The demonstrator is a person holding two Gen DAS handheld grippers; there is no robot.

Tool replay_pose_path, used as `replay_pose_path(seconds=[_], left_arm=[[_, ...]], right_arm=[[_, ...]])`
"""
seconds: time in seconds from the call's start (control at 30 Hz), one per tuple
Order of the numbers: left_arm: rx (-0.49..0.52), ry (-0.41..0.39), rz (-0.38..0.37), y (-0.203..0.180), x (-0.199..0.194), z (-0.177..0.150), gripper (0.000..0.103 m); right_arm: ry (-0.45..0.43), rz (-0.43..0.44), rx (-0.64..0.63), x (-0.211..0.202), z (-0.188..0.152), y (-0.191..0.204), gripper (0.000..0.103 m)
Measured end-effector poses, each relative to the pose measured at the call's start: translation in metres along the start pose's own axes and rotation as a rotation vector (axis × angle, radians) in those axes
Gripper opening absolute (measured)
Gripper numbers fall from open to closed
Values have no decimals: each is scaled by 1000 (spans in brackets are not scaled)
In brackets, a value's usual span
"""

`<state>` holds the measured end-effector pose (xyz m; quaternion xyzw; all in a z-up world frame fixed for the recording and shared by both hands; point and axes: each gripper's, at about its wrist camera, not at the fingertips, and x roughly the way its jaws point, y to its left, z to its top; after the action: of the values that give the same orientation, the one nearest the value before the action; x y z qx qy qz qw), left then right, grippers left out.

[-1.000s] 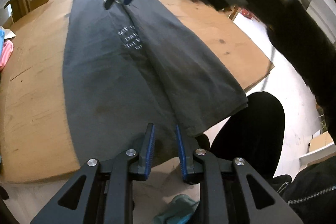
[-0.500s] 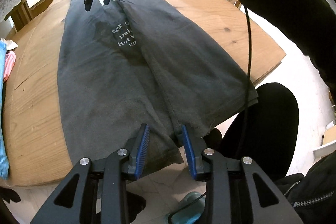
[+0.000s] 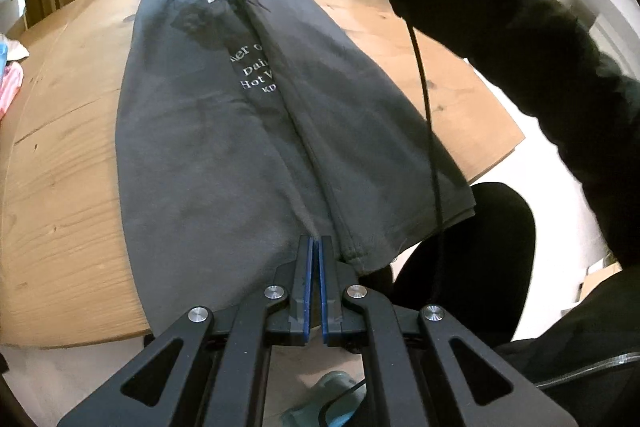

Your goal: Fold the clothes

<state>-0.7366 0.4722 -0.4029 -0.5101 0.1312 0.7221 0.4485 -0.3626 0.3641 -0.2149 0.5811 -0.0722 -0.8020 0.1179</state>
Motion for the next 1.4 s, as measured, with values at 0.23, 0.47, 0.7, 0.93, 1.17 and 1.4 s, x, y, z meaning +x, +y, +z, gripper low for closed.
replay_pose_path(seconds=[0.23, 0.47, 0.7, 0.93, 1.17, 1.4], left_arm=[[-23, -6, -43, 7, -6, -1, 2], [23, -33, -11, -2, -10, 7, 2], [76, 26, 2, -4, 9, 2, 3], [27, 18, -93, 4, -11, -1, 9], [100, -48, 15, 17, -40, 11, 13], [103, 59, 20, 42, 3, 17, 13]], right_arm=[[-26, -28, -53, -7, 4, 5, 9], [-78, -7, -70, -24, 14, 8, 6], [-59, -36, -59, -7, 18, 7, 7], [-89, 67, 66, -33, 30, -32, 23], [-118, 79, 141, -35, 66, -64, 28], [-95, 54, 208, 21, 111, -79, 30]])
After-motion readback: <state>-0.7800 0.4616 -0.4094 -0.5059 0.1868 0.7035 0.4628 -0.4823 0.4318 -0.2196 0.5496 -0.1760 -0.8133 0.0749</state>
